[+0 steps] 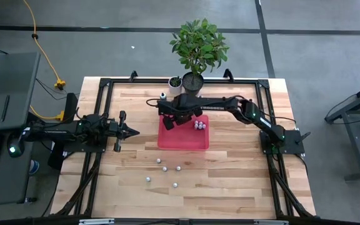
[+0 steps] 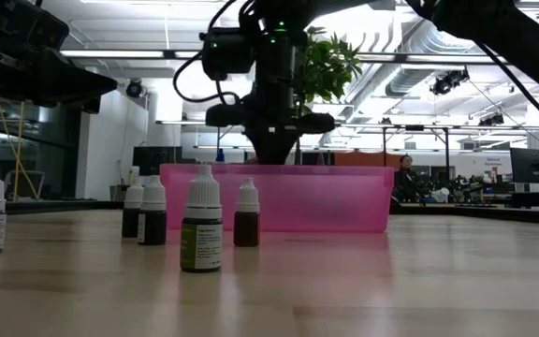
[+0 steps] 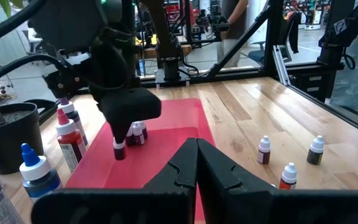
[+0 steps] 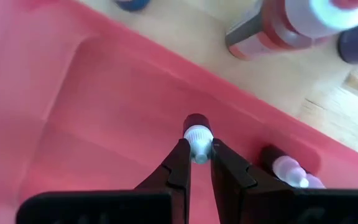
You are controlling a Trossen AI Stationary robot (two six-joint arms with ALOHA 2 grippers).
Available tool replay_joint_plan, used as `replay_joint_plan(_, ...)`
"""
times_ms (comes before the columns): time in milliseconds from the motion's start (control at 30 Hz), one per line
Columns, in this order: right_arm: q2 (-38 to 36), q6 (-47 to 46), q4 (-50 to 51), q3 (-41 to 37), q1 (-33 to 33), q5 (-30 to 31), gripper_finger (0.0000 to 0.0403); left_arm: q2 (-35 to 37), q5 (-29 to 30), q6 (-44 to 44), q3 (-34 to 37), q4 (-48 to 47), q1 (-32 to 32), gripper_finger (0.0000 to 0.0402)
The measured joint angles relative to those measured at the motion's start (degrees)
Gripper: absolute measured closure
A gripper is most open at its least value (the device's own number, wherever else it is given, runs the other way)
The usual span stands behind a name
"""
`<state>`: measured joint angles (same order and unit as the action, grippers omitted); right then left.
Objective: Pick & Place food coloring
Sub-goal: Put the small red food coloring bottle into the pink container
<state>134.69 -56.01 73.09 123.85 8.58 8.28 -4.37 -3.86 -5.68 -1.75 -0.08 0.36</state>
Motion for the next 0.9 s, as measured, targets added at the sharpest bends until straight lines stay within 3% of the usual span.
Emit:
replay_joint_plan(533,-0.86,2.48,0.44,0.01,-1.24,-2.64,0.037,-0.01,0.0,0.01,0.0,0.0,-0.01,0.0401)
replay_joint_plan(800,-3.76,2.18,8.05,0.0,-1.24,1.21,0.037,0.01,0.0,0.01,-0.01,0.0,0.0,0.0401)
replay_joint_plan(900,-5.49,1.97,4.71,-3.92,-1.22,1.18,0.037,0.0,0.0,0.01,0.0,0.0,-0.02,0.0401)
